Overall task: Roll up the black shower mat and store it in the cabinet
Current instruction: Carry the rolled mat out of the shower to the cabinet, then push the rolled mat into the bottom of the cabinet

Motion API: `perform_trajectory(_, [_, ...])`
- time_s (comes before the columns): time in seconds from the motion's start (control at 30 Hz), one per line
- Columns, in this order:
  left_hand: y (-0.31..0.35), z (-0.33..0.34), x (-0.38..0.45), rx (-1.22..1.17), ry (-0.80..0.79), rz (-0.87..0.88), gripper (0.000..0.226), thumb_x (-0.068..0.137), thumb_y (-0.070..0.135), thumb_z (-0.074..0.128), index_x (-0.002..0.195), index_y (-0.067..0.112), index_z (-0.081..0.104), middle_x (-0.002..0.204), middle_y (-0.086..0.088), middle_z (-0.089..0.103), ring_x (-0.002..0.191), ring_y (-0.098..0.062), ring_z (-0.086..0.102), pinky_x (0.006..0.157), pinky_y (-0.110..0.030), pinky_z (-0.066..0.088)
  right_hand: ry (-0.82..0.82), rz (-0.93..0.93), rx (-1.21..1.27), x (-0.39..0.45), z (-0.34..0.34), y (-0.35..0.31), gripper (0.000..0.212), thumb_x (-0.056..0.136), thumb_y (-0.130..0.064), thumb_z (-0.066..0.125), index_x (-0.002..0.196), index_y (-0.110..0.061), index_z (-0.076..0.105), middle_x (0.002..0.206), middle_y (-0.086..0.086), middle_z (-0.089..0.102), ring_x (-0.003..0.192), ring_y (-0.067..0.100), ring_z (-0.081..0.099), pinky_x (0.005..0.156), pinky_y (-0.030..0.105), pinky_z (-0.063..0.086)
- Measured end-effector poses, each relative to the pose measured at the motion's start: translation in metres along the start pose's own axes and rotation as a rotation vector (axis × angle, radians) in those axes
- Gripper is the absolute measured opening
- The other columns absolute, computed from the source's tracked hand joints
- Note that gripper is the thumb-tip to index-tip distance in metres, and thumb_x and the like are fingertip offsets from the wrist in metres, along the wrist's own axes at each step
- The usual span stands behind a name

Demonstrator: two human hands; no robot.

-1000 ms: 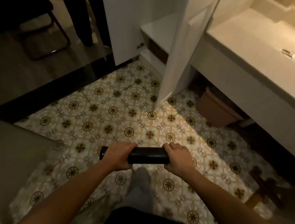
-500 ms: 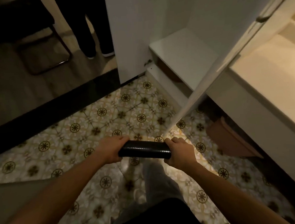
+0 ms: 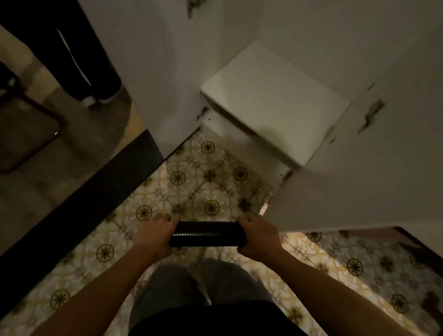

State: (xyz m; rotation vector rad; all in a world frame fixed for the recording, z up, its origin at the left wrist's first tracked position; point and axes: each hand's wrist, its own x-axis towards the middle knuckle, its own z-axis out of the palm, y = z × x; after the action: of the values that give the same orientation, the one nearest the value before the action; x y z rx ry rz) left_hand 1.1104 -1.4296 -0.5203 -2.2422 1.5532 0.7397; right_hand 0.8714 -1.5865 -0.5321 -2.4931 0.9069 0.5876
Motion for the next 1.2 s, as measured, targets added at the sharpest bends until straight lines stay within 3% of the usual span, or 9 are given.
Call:
perform_trajectory(0.2, [-0.043,-0.065,0.085,0.025,0.011,0.14,0.065,0.079,0.044,0.065,0.134,0.025,0.036,0.122,-0.002,0.058,0.109,-0.025,0.059,0.081,-0.039,0.051,0.044,0.109,0.018,0.07,-0.046,0.0,0.066,0.073,-0.04,0.074,0.131,-0.024,0.048,0.128,0.0,0.055,0.116,0.026,0.054,0.083,0.04,0.054])
perform_trajectory(0.33, [-0.065,-0.09,0.152,0.057,0.034,0.267,0.07,0.081,0.046,0.063,0.14,0.024,0.033,0.126,-0.004,0.058,0.107,-0.026,0.061,0.076,-0.037,0.05,0.057,0.248,0.022,0.11,-0.064,0.003,0.066,0.074,-0.043,0.071,0.133,-0.028,0.045,0.129,-0.002,0.055,0.111,0.026,0.059,0.074,0.037,0.053])
perform_trajectory(0.43, [-0.081,-0.102,0.208,0.115,0.069,0.389,0.073,0.075,0.045,0.067,0.137,0.025,0.034,0.12,-0.003,0.06,0.101,-0.026,0.061,0.07,-0.036,0.047,0.082,0.348,0.064,0.14,-0.065,0.0,0.066,0.076,-0.044,0.071,0.134,-0.029,0.043,0.131,-0.002,0.054,0.114,0.025,0.057,0.077,0.037,0.054])
perform_trajectory(0.6, [-0.103,-0.114,0.302,0.21,0.108,0.466,0.07,0.072,0.039,0.071,0.134,0.029,0.041,0.121,-0.004,0.058,0.109,-0.029,0.057,0.082,-0.044,0.047,0.149,0.461,0.126,0.204,-0.051,0.001,0.059,0.078,-0.046,0.069,0.13,-0.023,0.051,0.123,0.0,0.06,0.107,0.025,0.059,0.075,0.036,0.054])
perform_trajectory(0.73, [-0.113,-0.08,0.397,0.274,0.149,0.472,0.073,0.067,0.046,0.076,0.132,0.029,0.048,0.126,-0.005,0.055,0.111,-0.029,0.054,0.08,-0.043,0.046,0.133,0.49,0.192,0.286,-0.013,0.024,0.061,0.076,-0.042,0.073,0.13,-0.02,0.051,0.124,0.004,0.059,0.109,0.028,0.057,0.079,0.039,0.054])
perform_trajectory(0.93, [-0.12,0.009,0.565,0.267,0.148,0.488,0.071,0.068,0.036,0.076,0.131,0.023,0.047,0.126,-0.003,0.057,0.105,-0.03,0.061,0.1,-0.053,0.038,0.149,0.486,0.112,0.439,0.073,0.099,0.064,0.074,-0.038,0.076,0.128,-0.015,0.05,0.117,0.009,0.061,0.098,0.034,0.063,0.067,0.041,0.053])
perform_trajectory(1.03, [-0.114,0.048,0.645,0.251,0.231,0.519,0.07,0.064,0.027,0.08,0.128,0.019,0.051,0.126,-0.004,0.059,0.106,-0.031,0.061,0.101,-0.056,0.039,0.211,0.486,0.086,0.505,0.116,0.137,0.065,0.066,-0.033,0.081,0.121,-0.012,0.055,0.108,0.01,0.064,0.093,0.034,0.063,0.062,0.041,0.053])
perform_trajectory(1.13, [-0.098,0.07,0.713,0.219,0.272,0.484,0.069,0.067,0.03,0.075,0.129,0.018,0.049,0.128,-0.005,0.058,0.115,-0.031,0.056,0.113,-0.06,0.021,0.256,0.516,0.071,0.561,0.15,0.175,0.06,0.072,-0.035,0.075,0.123,-0.015,0.051,0.109,0.007,0.062,0.096,0.031,0.06,0.062,0.036,0.049])
perform_trajectory(1.2, [-0.086,0.083,0.749,0.227,0.238,0.478,0.073,0.067,0.037,0.073,0.13,0.02,0.042,0.128,-0.003,0.055,0.117,-0.029,0.051,0.112,-0.063,0.023,0.291,0.523,0.047,0.59,0.168,0.204,0.064,0.071,-0.035,0.076,0.126,-0.015,0.049,0.112,0.007,0.061,0.097,0.031,0.059,0.062,0.034,0.045])
